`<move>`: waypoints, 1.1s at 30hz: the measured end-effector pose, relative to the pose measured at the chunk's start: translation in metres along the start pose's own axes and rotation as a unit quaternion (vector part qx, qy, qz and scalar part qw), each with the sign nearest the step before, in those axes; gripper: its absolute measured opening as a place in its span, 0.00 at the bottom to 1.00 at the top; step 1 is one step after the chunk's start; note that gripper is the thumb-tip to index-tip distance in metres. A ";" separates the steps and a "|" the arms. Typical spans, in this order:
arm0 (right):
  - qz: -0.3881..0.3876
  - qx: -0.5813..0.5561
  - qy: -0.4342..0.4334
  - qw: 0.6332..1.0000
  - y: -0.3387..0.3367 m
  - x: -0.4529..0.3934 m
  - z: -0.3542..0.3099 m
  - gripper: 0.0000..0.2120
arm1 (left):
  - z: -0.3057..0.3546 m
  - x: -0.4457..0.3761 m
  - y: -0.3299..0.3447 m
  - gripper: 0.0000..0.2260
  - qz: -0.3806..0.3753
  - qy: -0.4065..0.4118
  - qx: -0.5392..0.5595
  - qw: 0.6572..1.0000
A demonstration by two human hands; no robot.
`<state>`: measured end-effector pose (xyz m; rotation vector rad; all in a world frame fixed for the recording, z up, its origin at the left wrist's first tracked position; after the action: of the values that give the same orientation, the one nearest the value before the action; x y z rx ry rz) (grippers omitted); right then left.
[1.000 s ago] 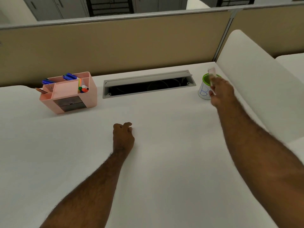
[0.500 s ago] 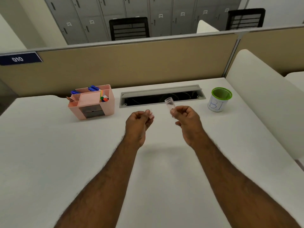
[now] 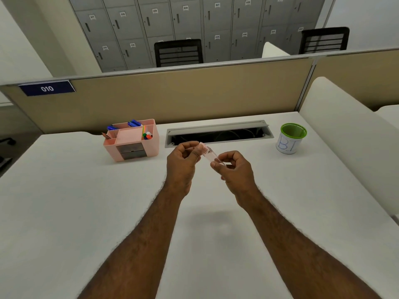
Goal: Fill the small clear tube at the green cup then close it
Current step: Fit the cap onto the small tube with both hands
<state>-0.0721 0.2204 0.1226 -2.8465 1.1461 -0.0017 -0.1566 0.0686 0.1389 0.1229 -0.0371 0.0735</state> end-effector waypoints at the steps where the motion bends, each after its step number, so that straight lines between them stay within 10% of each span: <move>1: -0.001 0.008 -0.009 1.000 0.001 0.001 -0.002 0.12 | 0.001 0.000 -0.001 0.06 0.000 0.009 -0.015 1.000; 17: 0.024 0.065 -0.127 0.989 0.006 0.013 -0.021 0.15 | 0.017 0.002 -0.004 0.09 -0.045 0.011 -0.031 0.998; 33: -0.051 -0.082 0.065 0.993 0.018 0.020 -0.003 0.10 | 0.017 0.009 0.012 0.06 -0.153 -0.006 0.035 0.988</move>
<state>-0.0703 0.1930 0.1236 -3.0894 1.0671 -0.1047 -0.1491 0.0791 0.1580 0.1987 -0.0278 -0.2321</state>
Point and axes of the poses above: each hand's wrist, its own x-axis away from the middle knuckle, its own y-axis out of the palm, z = x × y, the point moved 10 cm from there along -x, towards the middle knuckle, and after that the axes turned 13 degrees about z, right-handed, at the moved point
